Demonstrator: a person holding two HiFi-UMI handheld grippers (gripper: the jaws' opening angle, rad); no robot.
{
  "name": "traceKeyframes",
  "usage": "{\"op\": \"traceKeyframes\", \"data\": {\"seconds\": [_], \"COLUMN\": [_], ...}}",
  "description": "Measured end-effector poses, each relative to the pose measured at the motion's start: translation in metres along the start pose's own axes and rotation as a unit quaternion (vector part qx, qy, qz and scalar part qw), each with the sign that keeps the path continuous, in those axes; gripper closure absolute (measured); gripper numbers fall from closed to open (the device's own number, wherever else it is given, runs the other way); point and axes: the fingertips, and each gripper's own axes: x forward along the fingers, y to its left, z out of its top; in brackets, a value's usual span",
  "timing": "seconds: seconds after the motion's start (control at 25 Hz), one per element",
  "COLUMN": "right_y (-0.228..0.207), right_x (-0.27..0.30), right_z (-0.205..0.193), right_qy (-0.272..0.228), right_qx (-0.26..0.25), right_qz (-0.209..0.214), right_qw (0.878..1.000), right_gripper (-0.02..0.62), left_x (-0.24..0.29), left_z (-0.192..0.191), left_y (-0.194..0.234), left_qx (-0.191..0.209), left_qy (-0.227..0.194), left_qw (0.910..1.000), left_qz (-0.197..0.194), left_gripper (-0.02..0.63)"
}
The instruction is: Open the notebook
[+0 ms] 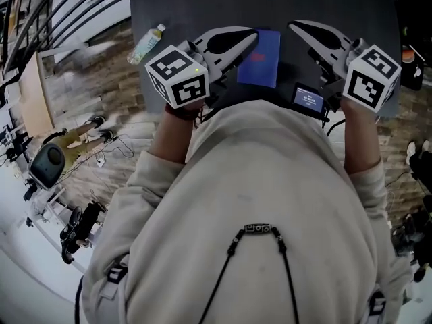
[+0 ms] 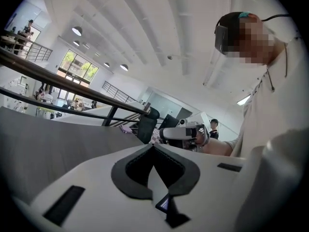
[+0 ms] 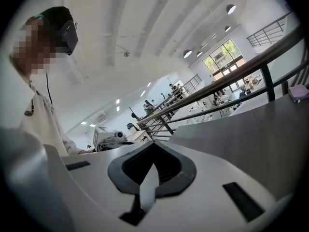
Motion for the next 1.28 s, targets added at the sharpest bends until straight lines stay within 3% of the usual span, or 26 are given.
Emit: {"op": "traceKeyframes", "data": {"seconds": [0.36,1.28], "right_y": [-0.034,-0.077], "right_x": [0.016,0.027], "right_z": [-0.025,-0.073], "right_qy": [0.027,0.068], "right_qx": [0.045,0.093], "right_qz": [-0.029,-0.055], "right_qw": [0.998,0.992], "right_gripper": [0.580,0.580], "left_x": [0.012,0.031], "left_z": [-0.024,-0.118], "left_y": [0.041,0.068], "left_qx": [-0.061,-0.082], "left_qy": [0.016,0.123], "left_qw": [0.9979,0.9888], "left_qz": [-0.008,0.017], "left_gripper": [0.600,0.600]}}
